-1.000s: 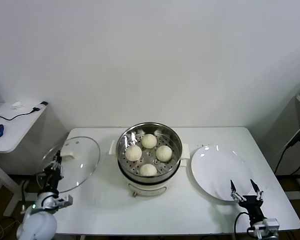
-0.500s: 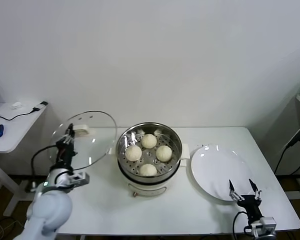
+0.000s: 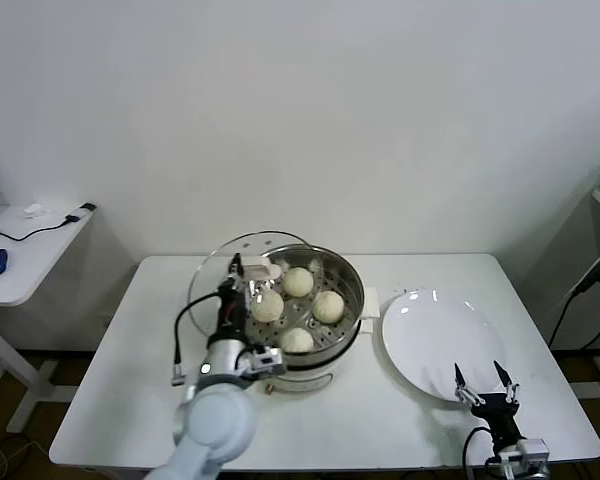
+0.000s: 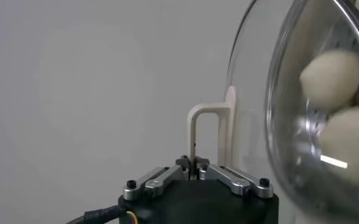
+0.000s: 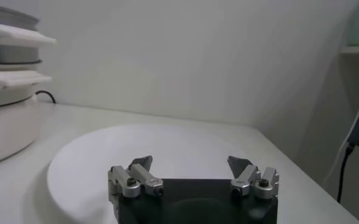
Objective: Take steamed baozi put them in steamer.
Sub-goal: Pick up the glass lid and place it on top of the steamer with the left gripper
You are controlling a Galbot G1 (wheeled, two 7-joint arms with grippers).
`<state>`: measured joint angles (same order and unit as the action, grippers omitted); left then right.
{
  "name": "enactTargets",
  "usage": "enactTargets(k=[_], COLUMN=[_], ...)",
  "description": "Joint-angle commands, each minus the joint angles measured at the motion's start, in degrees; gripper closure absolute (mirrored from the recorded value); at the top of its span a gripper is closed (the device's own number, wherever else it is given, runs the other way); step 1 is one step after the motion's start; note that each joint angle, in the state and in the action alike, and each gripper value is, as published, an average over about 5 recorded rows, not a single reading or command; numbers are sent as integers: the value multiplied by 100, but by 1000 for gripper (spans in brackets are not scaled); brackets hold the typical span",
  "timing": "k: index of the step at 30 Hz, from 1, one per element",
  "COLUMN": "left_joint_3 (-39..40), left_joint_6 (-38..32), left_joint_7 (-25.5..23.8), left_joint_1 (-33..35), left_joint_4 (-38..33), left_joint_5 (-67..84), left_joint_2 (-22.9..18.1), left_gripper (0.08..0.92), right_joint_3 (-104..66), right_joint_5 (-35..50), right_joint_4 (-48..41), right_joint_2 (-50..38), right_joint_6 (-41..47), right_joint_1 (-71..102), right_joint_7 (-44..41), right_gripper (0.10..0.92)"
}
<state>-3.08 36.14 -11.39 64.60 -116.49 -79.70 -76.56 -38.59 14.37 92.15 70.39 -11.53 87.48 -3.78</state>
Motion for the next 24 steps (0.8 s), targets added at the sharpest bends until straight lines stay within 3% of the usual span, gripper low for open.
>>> enactTargets(k=[1,13,24], left_joint_3=[1090,1060,882], left_joint_6=[364,383,270], left_joint_7=[-271,-133,-34], left_joint_1=[-318,-373,-340], left_joint_4=[735,1330,1571], left_joint_5=[-1220,-1459,-1674], left_joint_2=[-1191,-1452,-1349], left_gripper=[860,860,860], right_joint_3=[-1,42,42], right_joint_5=[55,109,110], right_joint_4=[-43,-101,-109], right_joint_2=[-2,28,69], right_joint_6=[-76,-183,-282], right_joint_1=[24,36,45], right_joint_7=[3,33,63], right_gripper=[203,203,203])
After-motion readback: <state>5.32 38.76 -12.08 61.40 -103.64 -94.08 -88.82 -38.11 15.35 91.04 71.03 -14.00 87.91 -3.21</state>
